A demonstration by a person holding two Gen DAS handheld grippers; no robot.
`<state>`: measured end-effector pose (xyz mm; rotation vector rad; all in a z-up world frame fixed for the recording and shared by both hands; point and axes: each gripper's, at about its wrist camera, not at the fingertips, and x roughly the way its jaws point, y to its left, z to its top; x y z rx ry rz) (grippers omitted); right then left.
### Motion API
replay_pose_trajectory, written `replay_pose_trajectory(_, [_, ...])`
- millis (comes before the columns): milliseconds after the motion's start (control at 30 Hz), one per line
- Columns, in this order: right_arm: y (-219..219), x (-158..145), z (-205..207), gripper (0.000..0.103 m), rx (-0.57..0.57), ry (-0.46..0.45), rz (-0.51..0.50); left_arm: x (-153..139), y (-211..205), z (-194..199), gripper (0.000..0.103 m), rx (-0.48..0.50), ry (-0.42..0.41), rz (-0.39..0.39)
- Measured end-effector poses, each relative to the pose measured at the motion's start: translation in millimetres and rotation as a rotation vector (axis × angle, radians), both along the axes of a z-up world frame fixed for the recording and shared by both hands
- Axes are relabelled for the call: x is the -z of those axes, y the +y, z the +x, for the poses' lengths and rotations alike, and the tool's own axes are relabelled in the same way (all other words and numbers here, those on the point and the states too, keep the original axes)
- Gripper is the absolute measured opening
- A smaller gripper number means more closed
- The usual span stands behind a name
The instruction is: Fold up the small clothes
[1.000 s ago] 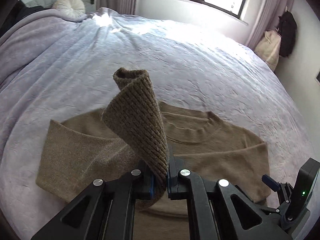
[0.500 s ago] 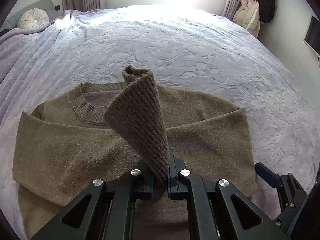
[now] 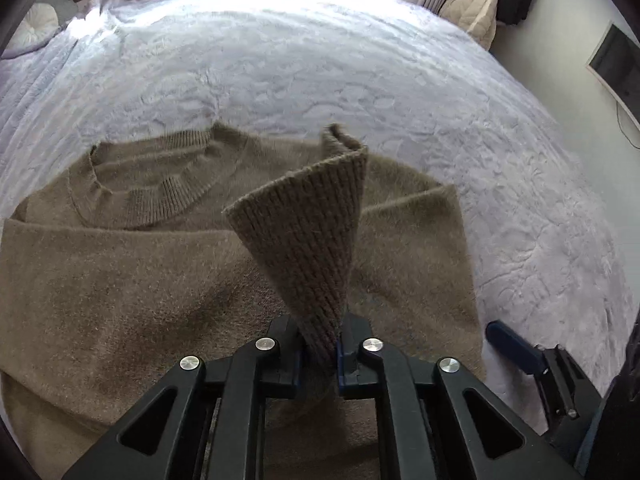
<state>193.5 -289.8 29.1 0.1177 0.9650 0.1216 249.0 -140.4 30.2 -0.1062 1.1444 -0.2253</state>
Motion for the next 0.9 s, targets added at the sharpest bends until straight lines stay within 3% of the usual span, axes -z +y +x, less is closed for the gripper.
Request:
replay_pose_trajectory(33, [0,-1,-1,0.090,0.000,-0.001,-0.003,2,2,0,0.045,0.002,0.014,-0.021])
replay_pose_trajectory(100, [-1,-4,-4,0.090,0.003,-0.005,-0.009,-5,10,-6,0.088,-0.016,-0.023,-0.076])
replay_pose_trajectory(167, [-4,-7,-9,0.090,0.003,-0.008,-0.012,-22,14,-18,0.101,-0.027,-0.098,-0.057])
replay_pose_trajectory(333, [-14,-16,-17,0.090,-0.003,-0.028,0.029,-53,37,-42,0.100,0.030,-0.186,-0.048])
replay_pose_trajectory(433, [-16,-17,-15,0.090,-0.039,-0.021,0.135,-55,75,-43,0.101,-0.050,-0.214,-0.025])
replay_pose_trajectory(533, [-14,-8,-7,0.090,-0.057,0.026,0.256,-43,125,-37,0.100,-0.163,-0.189,0.008])
replay_pose_trajectory(633, [-1,-3,1,0.088,-0.047,0.041,0.197,-20,176,-29,0.100,-0.299,-0.131,0.052])
replay_pose_trajectory(700, [10,-6,2,0.076,-0.062,0.009,0.158,-1,199,-25,0.100,-0.345,-0.079,0.075])
replay_pose_trajectory(767, [18,-7,4,0.064,-0.050,-0.005,0.052,22,205,-19,0.100,-0.341,-0.013,0.140])
replay_pose_trajectory(833, [21,0,11,0.062,-0.017,0.038,-0.048,31,206,-21,0.101,-0.301,-0.029,0.159])
replay_pose_trajectory(900, [16,-3,12,0.065,0.018,0.060,-0.040,24,202,-27,0.101,-0.287,-0.052,0.183])
